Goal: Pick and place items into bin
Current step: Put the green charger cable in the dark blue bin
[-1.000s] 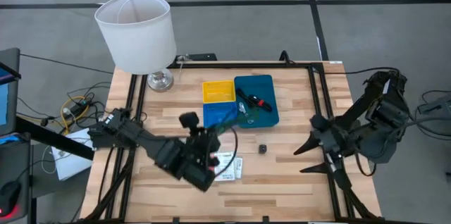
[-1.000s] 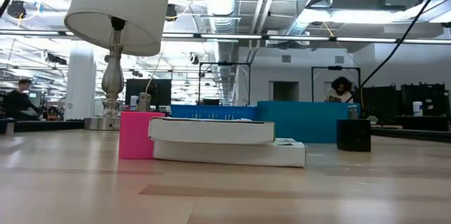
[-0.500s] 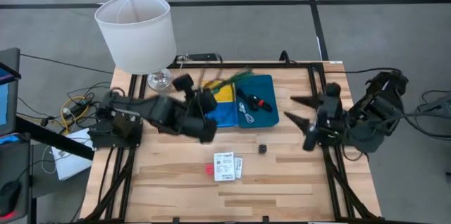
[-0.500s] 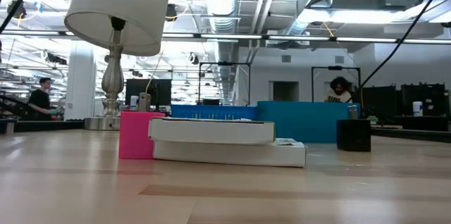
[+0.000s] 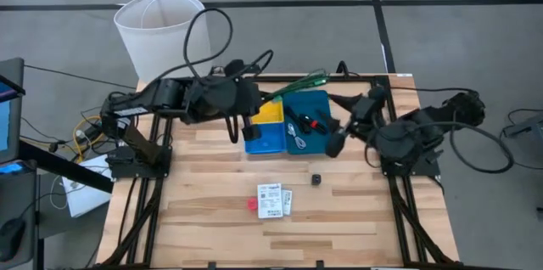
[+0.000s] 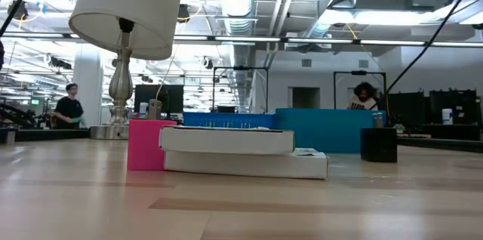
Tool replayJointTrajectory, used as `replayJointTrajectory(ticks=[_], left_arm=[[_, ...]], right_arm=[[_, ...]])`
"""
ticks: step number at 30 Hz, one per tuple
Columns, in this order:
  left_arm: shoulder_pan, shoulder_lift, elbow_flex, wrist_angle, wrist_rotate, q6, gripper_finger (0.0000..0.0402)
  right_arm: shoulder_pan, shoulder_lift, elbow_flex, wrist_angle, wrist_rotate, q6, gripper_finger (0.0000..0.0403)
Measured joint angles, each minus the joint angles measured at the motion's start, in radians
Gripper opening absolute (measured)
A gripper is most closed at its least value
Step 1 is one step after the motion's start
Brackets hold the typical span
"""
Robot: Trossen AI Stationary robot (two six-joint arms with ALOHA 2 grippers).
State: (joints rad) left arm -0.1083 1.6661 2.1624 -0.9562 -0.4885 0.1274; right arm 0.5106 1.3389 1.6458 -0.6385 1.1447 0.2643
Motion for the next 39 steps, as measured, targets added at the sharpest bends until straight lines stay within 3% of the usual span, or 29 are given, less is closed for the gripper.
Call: replayJointTrajectory(ticks=[5, 9, 16, 22, 30, 39], left_arm=[[-0.001, 0.001, 0.0, -0.001, 0.064, 0.066, 0.0002], [0.009, -0.006, -0.001, -0.007, 0.099, 0.104, 0.0002], [0.024, -0.051, -0.001, -0.012, 0.204, 0.106, 0.0002], [0.017, -0.056, -0.001, -0.005, 0.241, 0.102, 0.0002], [0.004, -0.055, -0.001, -0.005, 0.242, 0.097, 0.0002], [0.003, -0.055, -0.001, -0.001, 0.247, 0.077, 0.0008]], right_arm=[[-0.001, 0.047, 0.0, 0.248, 0.003, -0.19, 0.0226], [-0.023, 0.071, 0.0, 0.347, 0.005, -0.244, 0.0226], [-0.069, 0.078, 0.0, 0.401, -0.02, -0.246, 0.023], [-0.14, 0.078, 0.0, 0.446, -0.211, -0.247, 0.0224], [-0.199, 0.077, 0.0, 0.463, -0.36, -0.265, 0.0208], [-0.202, 0.077, 0.0, 0.468, -0.388, -0.273, 0.0203]])
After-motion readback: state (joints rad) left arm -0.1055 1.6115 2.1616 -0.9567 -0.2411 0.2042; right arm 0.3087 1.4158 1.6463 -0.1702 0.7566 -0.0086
